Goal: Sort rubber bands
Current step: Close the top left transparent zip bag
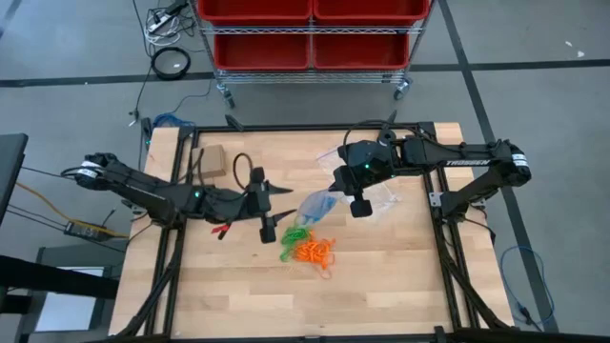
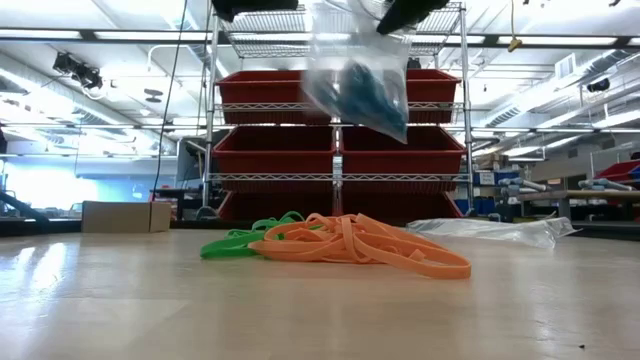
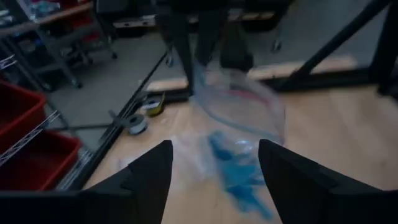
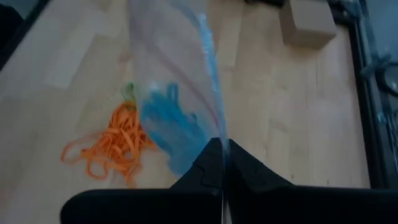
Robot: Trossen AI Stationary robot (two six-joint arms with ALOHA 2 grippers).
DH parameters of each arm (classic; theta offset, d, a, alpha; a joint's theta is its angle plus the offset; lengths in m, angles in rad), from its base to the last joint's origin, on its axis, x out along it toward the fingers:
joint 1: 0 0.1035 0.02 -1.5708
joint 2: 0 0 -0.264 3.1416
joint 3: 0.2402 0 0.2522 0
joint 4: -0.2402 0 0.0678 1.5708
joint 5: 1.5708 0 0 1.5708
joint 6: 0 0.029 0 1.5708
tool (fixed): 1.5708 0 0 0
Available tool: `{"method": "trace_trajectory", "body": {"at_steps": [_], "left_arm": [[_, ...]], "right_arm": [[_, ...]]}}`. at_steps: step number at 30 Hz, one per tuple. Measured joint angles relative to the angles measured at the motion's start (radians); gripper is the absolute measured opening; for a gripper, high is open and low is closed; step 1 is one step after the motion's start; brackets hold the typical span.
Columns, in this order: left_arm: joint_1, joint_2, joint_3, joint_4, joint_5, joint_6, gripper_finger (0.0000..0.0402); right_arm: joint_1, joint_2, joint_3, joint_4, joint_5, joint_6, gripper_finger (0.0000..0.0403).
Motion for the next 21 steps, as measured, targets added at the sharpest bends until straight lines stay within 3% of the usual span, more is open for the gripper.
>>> {"method": "trace_trajectory", "body": {"at_steps": [4,10,21], "left_arm": [[-0.038,0.000,-0.100,0.218,-0.154,0.030,0.0235],[-0.051,0.023,-0.128,0.288,-0.155,-0.029,0.0234],[-0.075,0.158,-0.128,0.492,-0.311,-0.026,0.0234]], "right_arm": [[-0.007,0.000,0.002,-0.033,0.021,0.029,0.0000],[-0.009,0.000,0.002,-0.028,0.100,0.041,0.0000],[-0.017,0.000,0.002,0.008,0.107,0.067,0.0000]]}}
